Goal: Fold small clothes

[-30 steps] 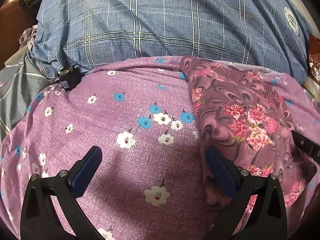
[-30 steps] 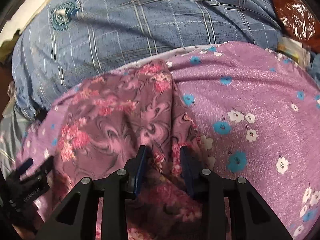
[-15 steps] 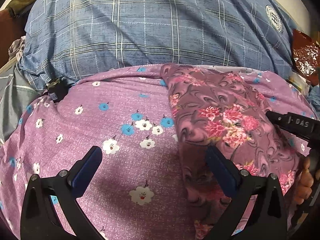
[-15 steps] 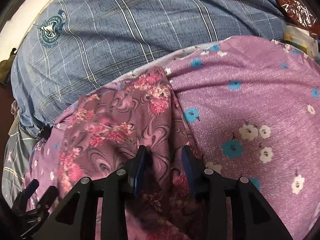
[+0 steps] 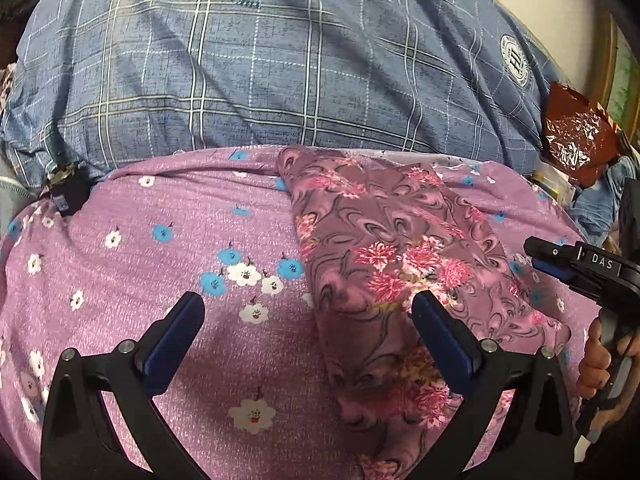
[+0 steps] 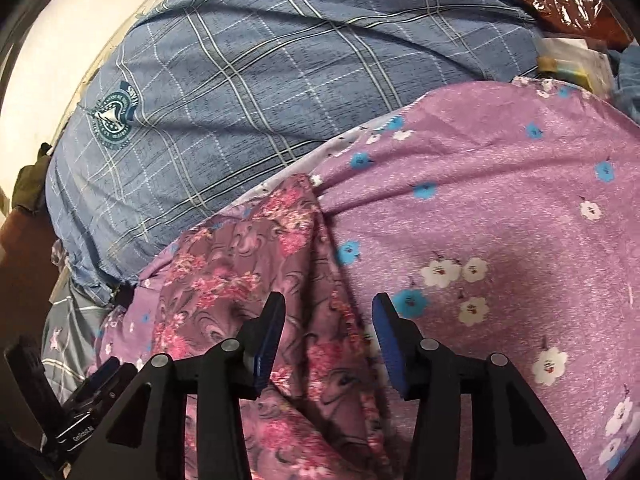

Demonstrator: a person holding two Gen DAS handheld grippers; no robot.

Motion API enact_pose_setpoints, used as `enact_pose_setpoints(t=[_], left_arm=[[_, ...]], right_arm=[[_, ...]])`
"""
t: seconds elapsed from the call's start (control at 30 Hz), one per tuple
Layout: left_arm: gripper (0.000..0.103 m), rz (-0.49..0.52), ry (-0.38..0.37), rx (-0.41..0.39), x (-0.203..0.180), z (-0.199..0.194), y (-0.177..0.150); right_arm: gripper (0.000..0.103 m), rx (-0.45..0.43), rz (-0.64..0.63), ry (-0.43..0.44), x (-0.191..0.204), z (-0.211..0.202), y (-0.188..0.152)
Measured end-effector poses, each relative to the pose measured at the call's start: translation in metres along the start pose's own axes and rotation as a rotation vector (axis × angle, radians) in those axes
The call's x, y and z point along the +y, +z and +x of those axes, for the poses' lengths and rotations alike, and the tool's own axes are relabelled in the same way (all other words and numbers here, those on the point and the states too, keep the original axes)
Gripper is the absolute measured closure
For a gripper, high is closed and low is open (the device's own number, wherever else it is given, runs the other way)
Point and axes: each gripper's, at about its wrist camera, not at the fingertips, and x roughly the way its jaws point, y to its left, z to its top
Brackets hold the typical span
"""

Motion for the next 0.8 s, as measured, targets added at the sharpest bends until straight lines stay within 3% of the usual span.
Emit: enact_pose_setpoints(t=[0.4,0.8], left_arm=[[0.000,0.174,0.102,-0.035,-0.030,-0.001,-0.008],[0.000,0.206,0.120,-0.047,-0.039,0.000,-0.012]], right_arm=[[0.053,-0.027,-0.197,-0.106,0.030,0.001,-0.013],[0.050,-0.076,-0.255,-0.167,0.041,-0.007,-0.016]])
